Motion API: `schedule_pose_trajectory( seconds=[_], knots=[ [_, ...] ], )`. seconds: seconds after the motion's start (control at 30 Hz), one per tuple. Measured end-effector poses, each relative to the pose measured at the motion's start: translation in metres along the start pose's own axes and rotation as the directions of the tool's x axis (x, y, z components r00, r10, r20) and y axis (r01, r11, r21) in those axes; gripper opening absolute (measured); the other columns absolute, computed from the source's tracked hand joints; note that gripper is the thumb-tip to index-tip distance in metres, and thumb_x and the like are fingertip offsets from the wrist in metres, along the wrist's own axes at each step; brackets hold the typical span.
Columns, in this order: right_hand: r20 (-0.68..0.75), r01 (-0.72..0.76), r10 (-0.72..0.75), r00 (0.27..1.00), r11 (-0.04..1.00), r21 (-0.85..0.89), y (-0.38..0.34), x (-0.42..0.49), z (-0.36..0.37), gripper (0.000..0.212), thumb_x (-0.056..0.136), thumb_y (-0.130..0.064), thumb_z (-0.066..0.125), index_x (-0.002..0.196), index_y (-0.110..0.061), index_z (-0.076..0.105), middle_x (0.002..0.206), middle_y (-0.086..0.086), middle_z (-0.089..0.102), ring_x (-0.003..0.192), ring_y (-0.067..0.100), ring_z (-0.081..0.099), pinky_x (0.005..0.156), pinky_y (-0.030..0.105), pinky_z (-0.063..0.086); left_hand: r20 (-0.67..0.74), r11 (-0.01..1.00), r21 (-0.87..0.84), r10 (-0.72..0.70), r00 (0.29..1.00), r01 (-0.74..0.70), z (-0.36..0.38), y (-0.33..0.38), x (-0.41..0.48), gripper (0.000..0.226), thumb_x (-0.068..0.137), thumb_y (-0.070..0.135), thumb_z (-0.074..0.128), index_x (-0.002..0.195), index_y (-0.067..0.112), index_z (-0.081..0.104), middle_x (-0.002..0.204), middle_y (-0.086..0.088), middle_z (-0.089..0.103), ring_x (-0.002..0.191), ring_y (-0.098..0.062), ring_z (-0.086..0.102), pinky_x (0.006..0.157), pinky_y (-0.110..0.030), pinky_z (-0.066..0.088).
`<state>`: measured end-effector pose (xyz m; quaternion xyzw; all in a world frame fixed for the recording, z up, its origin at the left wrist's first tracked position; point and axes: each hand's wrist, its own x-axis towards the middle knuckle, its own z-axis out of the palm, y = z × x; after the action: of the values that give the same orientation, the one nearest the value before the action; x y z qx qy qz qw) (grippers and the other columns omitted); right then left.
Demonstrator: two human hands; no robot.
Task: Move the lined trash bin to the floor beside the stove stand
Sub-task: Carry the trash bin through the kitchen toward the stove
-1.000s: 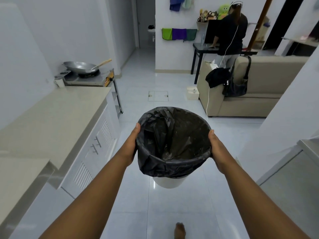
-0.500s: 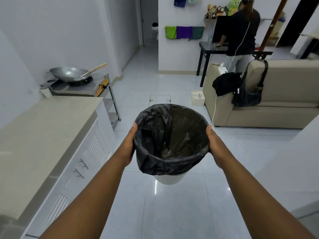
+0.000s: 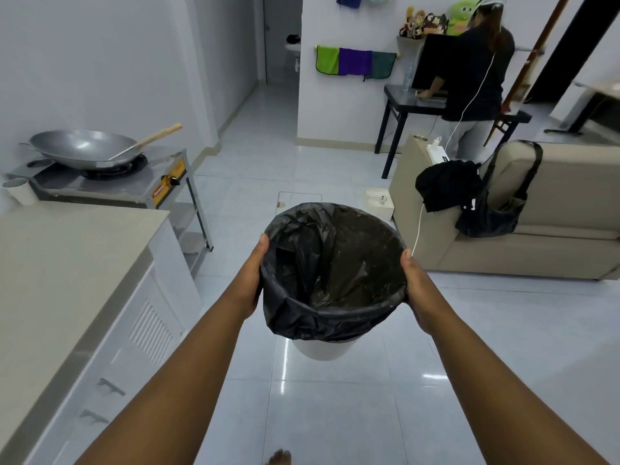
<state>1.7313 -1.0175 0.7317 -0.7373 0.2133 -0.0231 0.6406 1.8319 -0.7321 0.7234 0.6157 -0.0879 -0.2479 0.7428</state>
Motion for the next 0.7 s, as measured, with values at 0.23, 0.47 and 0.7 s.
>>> schedule_pose_trajectory(
  seconds=[0.23,0.47,0.7],
  knots=[
    [-0.043,-0.011,0.013,0.999,0.999,0.042,-0.033,0.107,0.010,0.100,0.069,-0.090,0.032,0.150,-0.031,0.034,0.152,0.007,0.043,0.133,0.028,0.046,0.109,0.048,0.039,0.030,1.000,0.019,-0.005,1.000,0.004,-0.028,0.033,0.116,0.086,0.073,0.087,0.049,0.139,0.034,0.059,0.136,0.008,0.066,0.132,-0.015,0.055,0.113,-0.040,0.038],
    [-0.047,-0.022,0.024,0.999,0.998,0.055,-0.052,0.223,0.000,0.097,0.072,-0.087,0.028,0.150,-0.030,0.034,0.153,0.007,0.043,0.135,0.030,0.045,0.111,0.051,0.037,0.027,0.999,0.034,-0.015,1.000,0.015,-0.035,0.048,0.228,0.089,0.068,0.089,0.051,0.138,0.035,0.059,0.134,0.011,0.067,0.128,-0.010,0.059,0.105,-0.032,0.043],
    [0.027,0.048,-0.051,0.998,0.996,0.081,-0.069,0.360,-0.027,0.083,0.080,-0.084,0.026,0.147,-0.036,0.039,0.149,-0.001,0.047,0.125,0.016,0.050,0.096,0.032,0.047,-0.017,0.999,0.040,-0.004,1.000,0.004,-0.021,0.064,0.351,0.077,0.069,0.089,0.051,0.128,0.043,0.066,0.132,0.013,0.068,0.125,-0.007,0.060,0.100,-0.029,0.044]
  ],
)
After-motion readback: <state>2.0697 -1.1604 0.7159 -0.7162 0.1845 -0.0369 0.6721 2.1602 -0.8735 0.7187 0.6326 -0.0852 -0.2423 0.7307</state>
